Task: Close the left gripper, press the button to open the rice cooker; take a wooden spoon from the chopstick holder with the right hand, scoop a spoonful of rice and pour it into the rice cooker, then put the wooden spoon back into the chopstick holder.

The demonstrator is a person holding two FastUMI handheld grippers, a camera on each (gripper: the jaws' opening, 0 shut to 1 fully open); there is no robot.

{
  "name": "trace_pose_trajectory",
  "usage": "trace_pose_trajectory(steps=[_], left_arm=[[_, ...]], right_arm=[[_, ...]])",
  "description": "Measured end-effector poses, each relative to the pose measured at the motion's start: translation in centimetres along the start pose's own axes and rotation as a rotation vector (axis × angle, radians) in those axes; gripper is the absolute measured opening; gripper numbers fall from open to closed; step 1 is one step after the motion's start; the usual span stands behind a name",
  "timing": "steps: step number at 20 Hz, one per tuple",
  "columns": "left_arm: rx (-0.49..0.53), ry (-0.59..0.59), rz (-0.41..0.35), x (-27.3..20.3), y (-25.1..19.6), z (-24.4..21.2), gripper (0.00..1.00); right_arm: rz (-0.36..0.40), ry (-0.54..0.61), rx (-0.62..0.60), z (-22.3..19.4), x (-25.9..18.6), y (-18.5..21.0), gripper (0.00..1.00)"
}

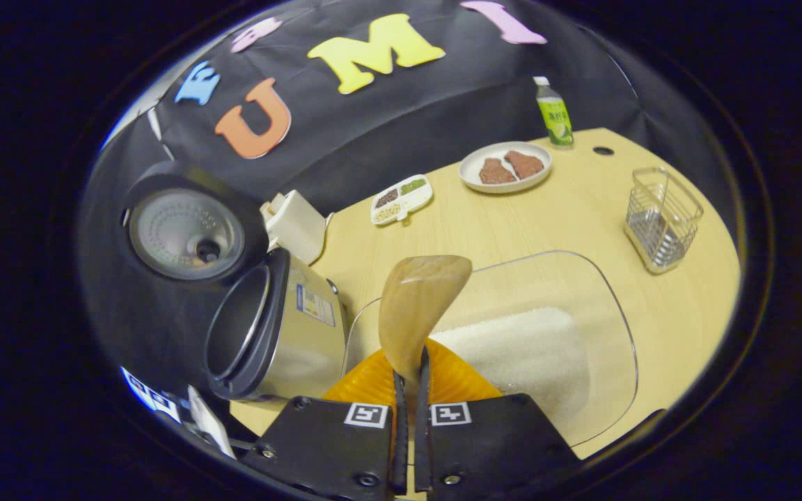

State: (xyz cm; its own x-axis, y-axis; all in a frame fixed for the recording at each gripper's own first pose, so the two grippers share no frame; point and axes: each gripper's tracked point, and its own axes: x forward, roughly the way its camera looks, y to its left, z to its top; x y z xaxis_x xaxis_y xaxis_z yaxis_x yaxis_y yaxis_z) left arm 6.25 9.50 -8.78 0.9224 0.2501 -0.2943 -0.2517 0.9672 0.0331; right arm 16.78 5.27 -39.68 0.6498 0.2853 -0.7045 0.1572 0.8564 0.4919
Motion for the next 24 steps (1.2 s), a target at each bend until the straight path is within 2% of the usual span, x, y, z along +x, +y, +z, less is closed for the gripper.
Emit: trace_pose_trajectory(steps=[4, 7, 17, 21, 24], left_arm=[[0.003, 0.002, -0.012, 0.2, -1.0, 0.2, 0.95], [-0.001, -0.007, -0.032, 0.3, -2.2, 0.7, 0.95], [-0.04, -0.055, -0.085, 1.4, -5.5, 2.3, 0.95], [-0.052, -0.073, -0.08, 1.4, -5.3, 2.4, 0.95], [-0.063, -0.078, -0.052, 0.8, -4.0, 2.2, 0.95]], right_arm=[[0.047, 0.021, 0.177, 0.6, -0.5, -1.7, 0.09], [0.065, 0.01, 0.263, 1.5, -1.4, -3.1, 0.09], [0.158, -0.121, 0.291, 9.4, -8.8, -2.3, 0.09], [0.207, -0.155, 0.27, 12.2, -10.9, 0.6, 0.09], [0.27, -0.158, 0.256, 13.4, -11.3, 4.6, 0.09]])
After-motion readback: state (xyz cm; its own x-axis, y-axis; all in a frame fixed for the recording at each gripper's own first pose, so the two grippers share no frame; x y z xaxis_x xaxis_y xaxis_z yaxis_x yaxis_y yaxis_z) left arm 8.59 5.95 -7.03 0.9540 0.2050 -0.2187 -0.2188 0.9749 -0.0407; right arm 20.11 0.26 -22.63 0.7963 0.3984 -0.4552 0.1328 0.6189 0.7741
